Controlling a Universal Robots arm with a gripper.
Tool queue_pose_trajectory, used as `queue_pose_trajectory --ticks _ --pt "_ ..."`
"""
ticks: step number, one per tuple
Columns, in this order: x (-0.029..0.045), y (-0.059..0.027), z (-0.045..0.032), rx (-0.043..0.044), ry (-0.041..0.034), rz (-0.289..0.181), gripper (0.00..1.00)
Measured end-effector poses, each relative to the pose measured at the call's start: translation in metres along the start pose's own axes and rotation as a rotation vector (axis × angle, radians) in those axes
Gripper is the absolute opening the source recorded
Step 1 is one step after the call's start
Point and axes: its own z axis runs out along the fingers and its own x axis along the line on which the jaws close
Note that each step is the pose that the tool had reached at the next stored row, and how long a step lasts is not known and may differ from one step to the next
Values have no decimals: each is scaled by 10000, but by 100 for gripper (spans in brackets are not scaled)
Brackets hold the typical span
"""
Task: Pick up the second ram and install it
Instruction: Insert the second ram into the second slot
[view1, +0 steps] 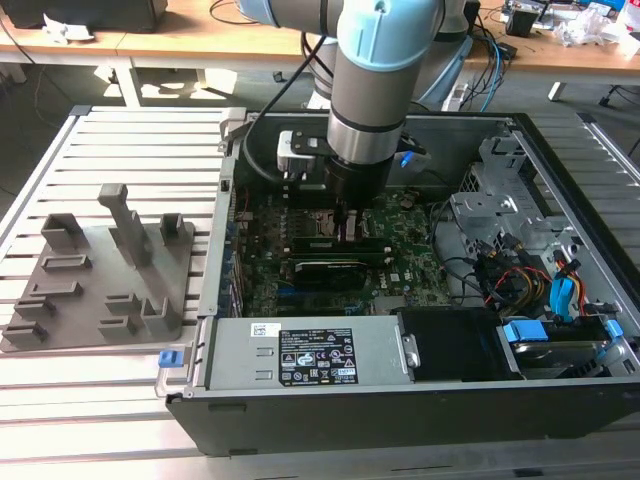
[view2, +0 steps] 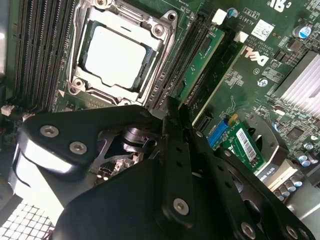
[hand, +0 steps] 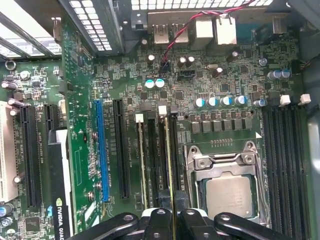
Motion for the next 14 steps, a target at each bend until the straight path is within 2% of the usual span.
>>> queue_pose_trajectory --ticks 7,9,11,14 --pt "-2 3 33 2 20 -17 14" --pt "-4 3 21 12 23 -17 14" --pt "-2 4 -10 13 64 -15 14" --pt "4 -7 -13 10 72 -17 14"
